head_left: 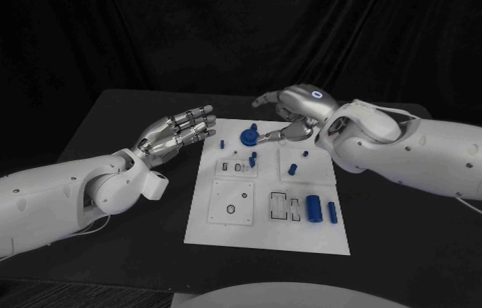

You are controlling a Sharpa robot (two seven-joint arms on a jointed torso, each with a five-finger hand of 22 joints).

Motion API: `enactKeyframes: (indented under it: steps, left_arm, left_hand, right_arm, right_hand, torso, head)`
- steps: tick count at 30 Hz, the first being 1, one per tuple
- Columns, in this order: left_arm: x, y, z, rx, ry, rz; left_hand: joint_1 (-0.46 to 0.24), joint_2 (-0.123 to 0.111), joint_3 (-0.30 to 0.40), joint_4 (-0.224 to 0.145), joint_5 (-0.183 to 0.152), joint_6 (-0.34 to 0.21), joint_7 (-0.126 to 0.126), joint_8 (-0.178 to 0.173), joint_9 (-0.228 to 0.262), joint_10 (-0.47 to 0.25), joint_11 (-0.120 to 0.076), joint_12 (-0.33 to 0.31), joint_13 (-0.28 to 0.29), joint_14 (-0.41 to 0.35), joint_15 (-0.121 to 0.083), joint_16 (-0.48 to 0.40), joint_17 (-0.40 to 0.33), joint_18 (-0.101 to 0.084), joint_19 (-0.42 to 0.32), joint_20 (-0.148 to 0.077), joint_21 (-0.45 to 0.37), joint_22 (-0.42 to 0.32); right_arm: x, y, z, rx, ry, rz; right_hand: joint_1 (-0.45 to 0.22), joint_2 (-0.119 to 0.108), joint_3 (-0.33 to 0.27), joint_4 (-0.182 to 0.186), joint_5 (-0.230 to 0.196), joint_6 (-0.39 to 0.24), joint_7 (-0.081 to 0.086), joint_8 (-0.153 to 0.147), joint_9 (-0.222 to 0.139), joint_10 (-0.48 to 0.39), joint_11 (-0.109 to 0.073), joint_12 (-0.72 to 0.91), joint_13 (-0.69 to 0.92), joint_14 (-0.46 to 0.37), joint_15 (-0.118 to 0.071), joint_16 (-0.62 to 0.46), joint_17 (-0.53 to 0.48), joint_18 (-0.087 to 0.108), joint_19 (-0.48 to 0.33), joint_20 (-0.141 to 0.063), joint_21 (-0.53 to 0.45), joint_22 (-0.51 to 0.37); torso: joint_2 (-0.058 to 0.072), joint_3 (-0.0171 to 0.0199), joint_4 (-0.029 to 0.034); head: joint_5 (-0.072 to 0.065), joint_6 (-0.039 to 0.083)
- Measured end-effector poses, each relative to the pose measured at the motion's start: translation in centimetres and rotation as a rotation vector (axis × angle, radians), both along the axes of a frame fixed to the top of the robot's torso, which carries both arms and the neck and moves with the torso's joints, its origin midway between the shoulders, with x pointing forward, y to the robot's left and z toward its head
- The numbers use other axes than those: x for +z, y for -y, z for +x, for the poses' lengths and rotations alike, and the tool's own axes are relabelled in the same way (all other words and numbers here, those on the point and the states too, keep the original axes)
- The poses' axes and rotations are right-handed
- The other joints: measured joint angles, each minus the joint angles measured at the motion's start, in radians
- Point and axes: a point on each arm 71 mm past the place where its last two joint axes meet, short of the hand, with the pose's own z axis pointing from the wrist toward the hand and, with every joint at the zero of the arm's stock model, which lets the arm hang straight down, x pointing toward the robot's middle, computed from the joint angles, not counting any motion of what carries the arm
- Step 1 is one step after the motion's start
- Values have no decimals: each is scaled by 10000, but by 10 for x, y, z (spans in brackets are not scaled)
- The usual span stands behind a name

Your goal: Assemble the parts on the task board

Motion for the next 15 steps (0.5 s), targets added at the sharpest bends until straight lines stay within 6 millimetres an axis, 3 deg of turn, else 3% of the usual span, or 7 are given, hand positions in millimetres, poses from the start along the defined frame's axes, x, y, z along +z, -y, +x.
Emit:
enactKeyframes:
  steps: [2, 4, 6, 9, 12, 14, 15]
  left_arm:
    - [8, 1, 3, 202, 363, 307]
    - [17, 2, 7, 369, 790, 679]
    - [30, 4, 12, 518, 1341, 1242]
    - [46, 10, 20, 555, 2070, 2299]
    - [63, 20, 29, 310, 2805, 3676]
    - [71, 27, 33, 86, 3114, 4597]
    - [74, 30, 36, -40, 3217, 5104]
  left_hand:
    - [-640, -64, -420, 173, -1900, 740, 305, 297, 109, 668, 202, 1337, 593, 1190, 27, 1227, 337, 2, 1582, 45, 940, 401]
    - [-1118, -179, -875, 221, -2888, 1297, 503, 588, 197, 1038, 336, 2574, 1234, 1945, 71, 2215, 672, 1, 2605, 106, 1616, 707]
    - [-1275, -337, -1185, 278, -3104, 1885, 694, 985, 303, 1632, 360, 4130, 2092, 2919, -9, 3587, 1211, 1, 3875, 92, 2495, 1133]
    - [-1356, -418, -1639, 296, -3077, 2434, 847, 1900, 398, 2395, -137, 7479, 4376, 3911, -545, 7406, 3092, -1, 5457, -476, 4992, 2635]
    - [-1461, -519, -1978, 246, -3041, 3090, 952, 2765, 435, 8051, -519, 9873, 9997, 6799, -880, 10596, 7328, -254, 6869, -850, 9355, 7117]
    - [-1784, -514, -2153, 259, -3040, 3435, 966, 3087, 520, 10958, -609, 10388, 11426, 9372, -981, 11533, 10628, -568, 7897, -959, 11209, 9586]
    - [-1913, -488, -2216, 264, -3048, 3539, 938, 3177, 554, 11462, -644, 10471, 11579, 10157, -1017, 11718, 11524, -629, 8126, -984, 11606, 10147]
  right_arm:
    - [17, 12, 1, -164, 471, 266]
    - [29, 24, 0, -314, 819, 466]
    - [38, 39, 0, -518, 1139, 654]
    - [44, 54, -1, -719, 1371, 845]
    - [47, 65, -2, -830, 1470, 958]
    - [47, 69, -2, -867, 1507, 988]
    - [46, 71, -3, -879, 1522, 991]
  right_hand:
    - [-344, 73, 0, 0, 0, 282, 25, 187, 36, 0, 0, 0, 0, 0, 0, 100, 0, 0, 0, 0, 94, 0]
    - [-502, 156, 6, 0, 0, 429, 18, 296, 52, 0, 0, 0, -1, 0, 0, 158, 0, 0, 0, 0, 139, 0]
    - [-629, 285, 173, -14, 0, 570, 5, 418, 78, 0, 0, 0, 0, 0, 0, 204, 0, -1, 18, 18, 214, -1]
    - [-625, 521, 379, -27, 0, 704, 42, 576, 111, 0, 0, 0, -1, 0, 0, 263, 0, -2, 36, 36, 331, -1]
    - [-483, 833, 606, -40, 0, 884, 39, 772, 140, 0, 0, 0, -1, 0, 0, 366, 0, 0, 110, 34, 446, -1]
    - [-414, 971, 684, -65, 0, 884, 39, 839, 140, 1, 0, 0, -2, 0, 0, 366, 0, -1, 110, 34, 447, -2]
    - [-372, 1013, 713, -36, 0, 884, 40, 863, 140, 1, 0, 0, -2, 0, 0, 404, 0, -1, 110, 34, 504, -2]
  torso:
    - [-4, 2, 0]
    - [-6, 7, -1]
    - [-7, 12, -8]
    - [-23, 29, -45]
    - [-55, 52, -71]
    - [-85, 71, -94]
    - [-101, 81, -108]
  head:
    - [-18, 16]
    - [-46, 53]
    - [-61, 73]
    - [-63, 86]
    - [-123, 94]
    - [-136, 75]
    - [-136, 61]
